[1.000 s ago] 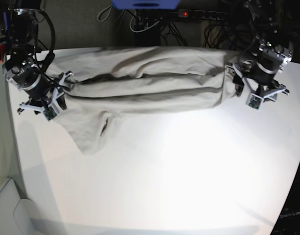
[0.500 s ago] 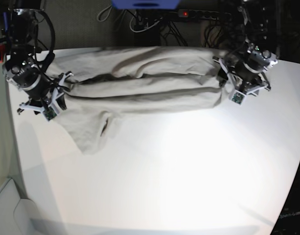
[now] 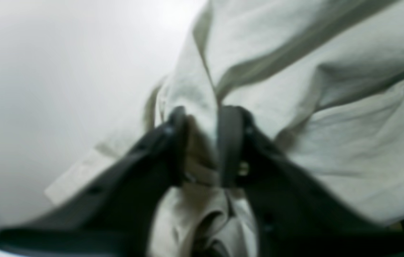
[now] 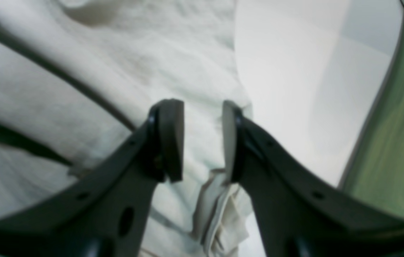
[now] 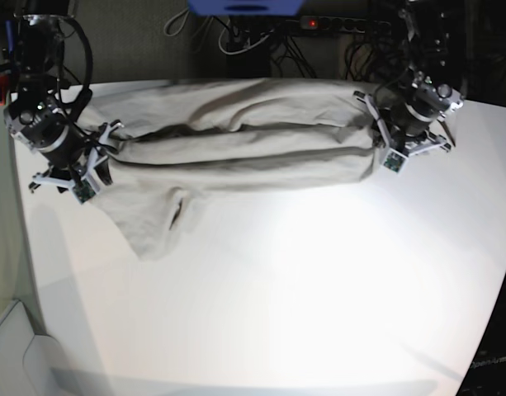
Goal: Layout the t-shirt on the table in an organized manner, then fold the t-shirt properly
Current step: 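Push the left gripper further inward, tucking the shirt end over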
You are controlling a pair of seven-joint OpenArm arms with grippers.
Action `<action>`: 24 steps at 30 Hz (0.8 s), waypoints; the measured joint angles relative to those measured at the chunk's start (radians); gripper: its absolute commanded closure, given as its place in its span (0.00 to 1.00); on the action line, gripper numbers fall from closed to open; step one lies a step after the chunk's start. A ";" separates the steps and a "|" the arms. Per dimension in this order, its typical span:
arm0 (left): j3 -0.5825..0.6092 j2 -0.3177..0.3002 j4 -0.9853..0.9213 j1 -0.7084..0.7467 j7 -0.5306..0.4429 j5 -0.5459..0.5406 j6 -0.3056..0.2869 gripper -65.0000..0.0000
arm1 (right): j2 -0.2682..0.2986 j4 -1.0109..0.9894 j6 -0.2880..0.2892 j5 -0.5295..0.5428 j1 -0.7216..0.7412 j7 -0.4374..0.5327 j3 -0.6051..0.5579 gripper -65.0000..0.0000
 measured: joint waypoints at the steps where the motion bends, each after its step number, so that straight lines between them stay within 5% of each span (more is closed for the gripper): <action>1: 0.000 0.000 -0.013 0.000 0.000 0.000 0.000 0.98 | 0.000 0.000 0.000 0.000 0.000 0.000 0.000 0.70; 9: 0.005 0.006 -0.005 0.035 0.002 -0.003 0.000 1.00 | 0.000 0.000 0.000 0.000 0.000 0.000 0.000 0.70; 17: 0.195 -0.003 0.142 0.086 0.000 0.005 0.002 0.99 | -0.014 0.000 0.000 0.000 0.000 -0.002 0.000 0.70; 24: 0.238 -0.010 0.124 0.123 0.000 0.140 0.002 0.99 | -0.016 0.000 0.000 0.000 0.000 0.000 -0.001 0.70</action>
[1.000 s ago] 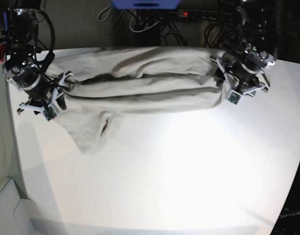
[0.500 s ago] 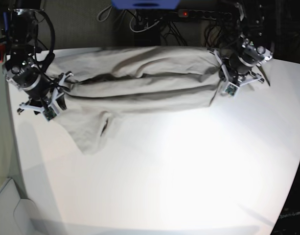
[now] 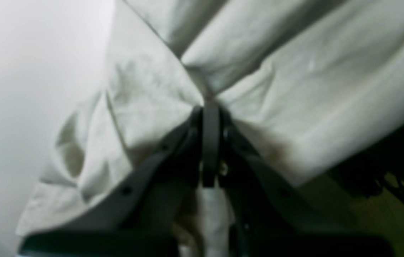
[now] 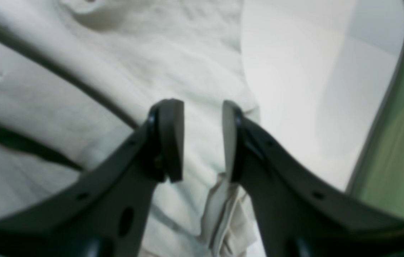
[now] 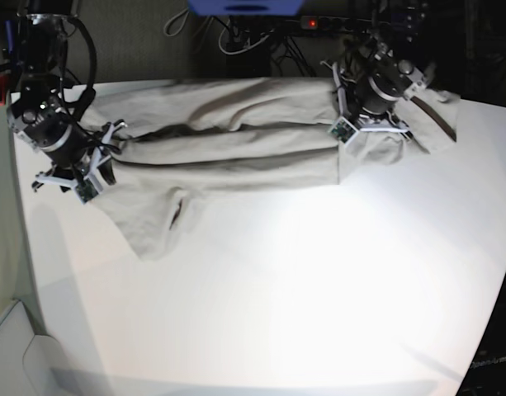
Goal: Layout the t-shirt on the table in an organized manner, then fold the t-shirt properly
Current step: 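Push the left gripper further inward, tucking the shirt end over, then open the left gripper and lift it off the folded fabric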
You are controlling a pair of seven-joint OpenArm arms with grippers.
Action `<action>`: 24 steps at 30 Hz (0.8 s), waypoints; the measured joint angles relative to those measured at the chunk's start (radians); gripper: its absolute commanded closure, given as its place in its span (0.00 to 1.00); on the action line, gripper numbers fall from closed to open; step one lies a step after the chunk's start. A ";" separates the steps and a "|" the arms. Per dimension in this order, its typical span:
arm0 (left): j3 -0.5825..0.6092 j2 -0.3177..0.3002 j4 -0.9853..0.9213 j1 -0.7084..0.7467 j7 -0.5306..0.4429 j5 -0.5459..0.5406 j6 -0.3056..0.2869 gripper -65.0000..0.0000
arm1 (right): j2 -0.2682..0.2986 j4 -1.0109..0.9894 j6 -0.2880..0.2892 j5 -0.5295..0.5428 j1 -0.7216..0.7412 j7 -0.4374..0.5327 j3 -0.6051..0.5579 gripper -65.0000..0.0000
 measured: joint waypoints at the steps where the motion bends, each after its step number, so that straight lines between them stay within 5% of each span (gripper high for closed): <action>1: 0.000 0.000 -0.001 0.002 0.000 0.003 -0.001 0.99 | 0.000 0.000 0.000 0.000 0.000 0.000 0.000 0.70; 3: -0.002 -0.003 0.002 0.000 0.000 0.002 0.000 0.95 | 0.000 0.000 0.000 0.000 0.000 0.000 0.000 0.70; 12: -0.063 -0.018 0.049 0.019 0.002 -0.002 -0.002 0.49 | 0.000 0.000 0.000 0.000 0.000 0.001 0.000 0.70; 20: -0.202 0.035 0.084 0.013 0.002 -0.019 -0.001 0.46 | -0.002 0.000 0.000 0.000 0.000 0.000 0.000 0.70; 24: -0.274 0.035 0.093 0.014 0.003 -0.157 -0.002 0.46 | -0.003 0.000 0.000 0.000 0.000 0.000 0.000 0.70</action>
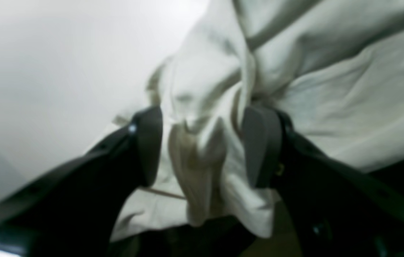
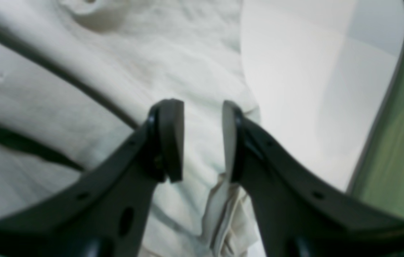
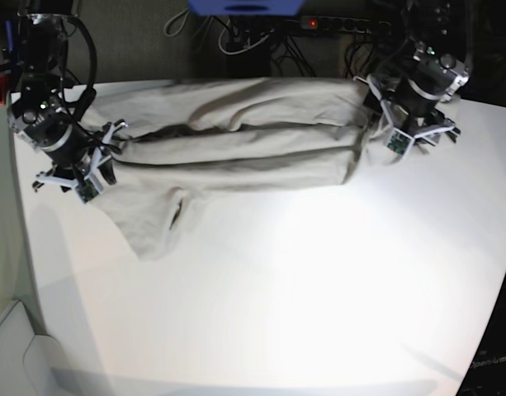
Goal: Layout the t-shirt on the table in an organized manner, then fold the t-shirt properly
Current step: 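Open the left gripper and lift it off the folded fabric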
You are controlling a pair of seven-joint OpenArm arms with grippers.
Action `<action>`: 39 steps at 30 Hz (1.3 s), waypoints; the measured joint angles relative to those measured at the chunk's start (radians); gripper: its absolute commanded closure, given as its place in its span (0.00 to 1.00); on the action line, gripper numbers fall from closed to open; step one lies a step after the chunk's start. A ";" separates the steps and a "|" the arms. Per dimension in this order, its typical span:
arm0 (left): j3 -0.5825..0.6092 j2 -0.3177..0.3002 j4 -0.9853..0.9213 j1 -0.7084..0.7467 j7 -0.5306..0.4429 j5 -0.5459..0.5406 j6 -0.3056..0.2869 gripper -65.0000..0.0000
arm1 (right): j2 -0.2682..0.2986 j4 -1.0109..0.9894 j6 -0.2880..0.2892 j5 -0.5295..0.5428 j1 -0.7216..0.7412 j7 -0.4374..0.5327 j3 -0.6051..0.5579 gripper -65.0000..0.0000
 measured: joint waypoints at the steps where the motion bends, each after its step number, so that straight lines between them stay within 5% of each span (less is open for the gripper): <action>1: -0.032 0.000 0.002 0.000 -0.003 -0.033 -0.001 0.46 | 0.000 0.000 0.000 0.000 0.000 0.000 0.000 0.70; 10: -0.172 -0.041 0.001 0.001 0.085 -0.154 0.001 0.46 | 0.000 0.000 0.000 0.000 0.000 0.000 -0.026 0.70; 39: -0.074 -0.065 -0.080 0.027 0.093 -0.165 0.002 0.46 | 0.000 0.000 0.000 0.000 0.000 0.000 -0.048 0.70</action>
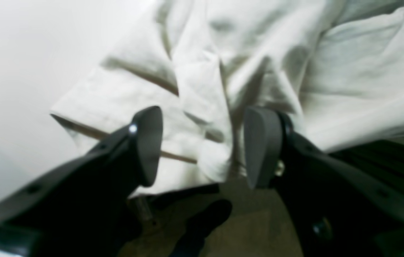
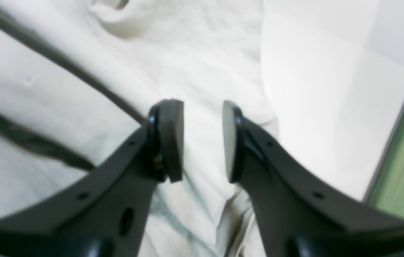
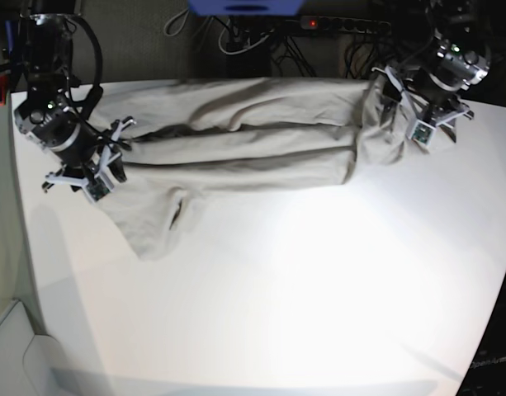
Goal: Layout the t-shirt on the table in an organized manner, then fold the t-shirt properly
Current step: 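Open the left gripper and lift it off the folded fabric, then grasp the shirt end with the left gripper and pull it away from the strip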
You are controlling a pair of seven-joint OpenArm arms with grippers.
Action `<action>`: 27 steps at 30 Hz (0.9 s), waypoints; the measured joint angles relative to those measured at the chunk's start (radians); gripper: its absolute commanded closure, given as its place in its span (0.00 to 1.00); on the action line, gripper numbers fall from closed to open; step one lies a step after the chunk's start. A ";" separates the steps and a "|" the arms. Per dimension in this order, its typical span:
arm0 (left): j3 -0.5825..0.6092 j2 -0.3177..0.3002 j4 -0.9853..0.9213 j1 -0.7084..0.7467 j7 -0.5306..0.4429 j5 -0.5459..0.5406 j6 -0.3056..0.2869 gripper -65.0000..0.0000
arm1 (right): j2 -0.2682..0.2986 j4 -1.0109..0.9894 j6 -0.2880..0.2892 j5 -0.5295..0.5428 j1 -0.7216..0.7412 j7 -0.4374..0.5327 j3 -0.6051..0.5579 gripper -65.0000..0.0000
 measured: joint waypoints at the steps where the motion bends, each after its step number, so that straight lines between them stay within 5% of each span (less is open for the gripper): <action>1: 0.000 -0.001 -0.017 0.000 -0.006 0.000 0.000 0.47 | 0.000 0.000 0.000 0.000 0.000 0.000 0.000 0.70; 9: -0.002 -0.030 -0.105 -0.008 -0.012 -0.003 0.000 0.99 | 0.000 0.000 0.000 -0.002 0.019 0.000 0.000 0.70; 27: -0.131 -0.083 -0.096 -0.245 0.006 0.004 0.000 0.99 | 0.000 -0.001 0.000 -0.002 0.019 0.000 0.000 0.70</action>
